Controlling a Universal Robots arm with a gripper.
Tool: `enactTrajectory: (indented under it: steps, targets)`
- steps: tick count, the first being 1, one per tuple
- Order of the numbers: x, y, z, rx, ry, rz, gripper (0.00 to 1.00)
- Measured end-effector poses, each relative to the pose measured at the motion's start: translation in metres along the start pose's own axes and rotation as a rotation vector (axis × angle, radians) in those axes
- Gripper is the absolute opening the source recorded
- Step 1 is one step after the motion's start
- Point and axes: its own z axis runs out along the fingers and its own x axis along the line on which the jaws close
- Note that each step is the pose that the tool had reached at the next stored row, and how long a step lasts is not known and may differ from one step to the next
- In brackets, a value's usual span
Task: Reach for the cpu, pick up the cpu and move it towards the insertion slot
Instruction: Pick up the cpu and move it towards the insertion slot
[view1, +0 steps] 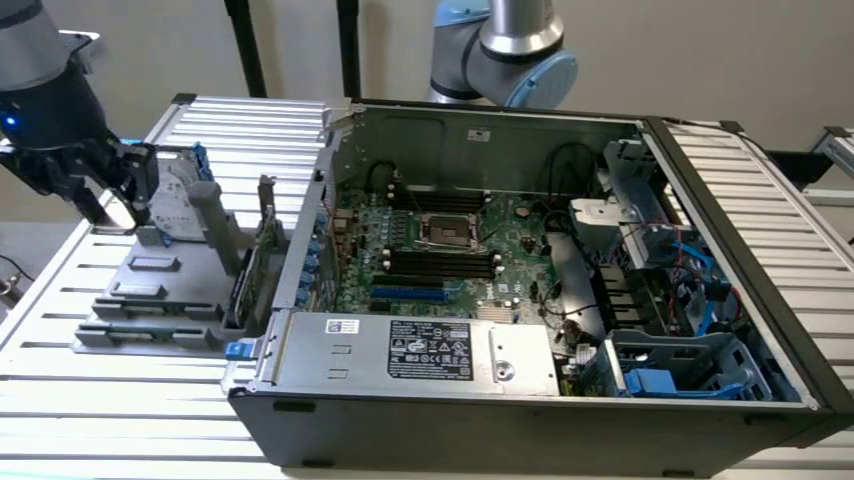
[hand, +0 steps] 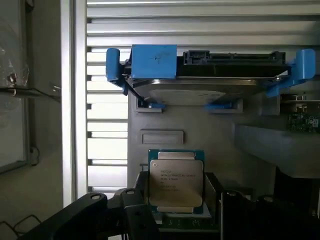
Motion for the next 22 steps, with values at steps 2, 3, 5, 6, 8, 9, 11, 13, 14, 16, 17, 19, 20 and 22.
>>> enactTrajectory:
  steps: [2, 3, 5, 6, 8, 9, 11, 13, 14, 16, 17, 19, 20, 22]
  targets:
    - [-0.004, 0.0005, -0.0095, -0.0001, 0.0003, 0.0, 0.54]
    - [-0.007, 0.0007, -0.014, 0.0, 0.0007, 0.0, 0.54]
    - [-0.012, 0.0012, -0.0231, -0.0001, 0.001, 0.0, 0.54]
    - [-0.015, 0.0015, -0.0278, -0.0002, 0.0013, 0.0, 0.54]
    - [-0.023, 0.002, -0.0369, -0.0005, 0.0018, 0.0, 0.54]
    - [-0.027, 0.0023, -0.0415, -0.0008, 0.0019, 0.0, 0.54]
    - [-0.036, 0.0028, -0.0505, -0.002, 0.0024, 0.0, 0.54]
    - [-0.045, 0.0032, -0.058, -0.0048, 0.003, 0.0, 0.54]
    - [-0.049, 0.0035, -0.0614, -0.0063, 0.0032, 0.0, 0.54]
    - [-0.058, 0.0039, -0.0681, -0.0098, 0.0038, 0.0, 0.54]
    - [-0.063, 0.0041, -0.0712, -0.0115, 0.0041, 0.0, 0.54]
    - [-0.072, 0.0044, -0.077, -0.0151, 0.0045, 0.0, 0.54]
    - [-0.076, 0.0046, -0.0798, -0.0167, 0.0049, 0.0, 0.54]
    - [-0.085, 0.0049, -0.0851, -0.0196, 0.0054, 0.0, 0.54]
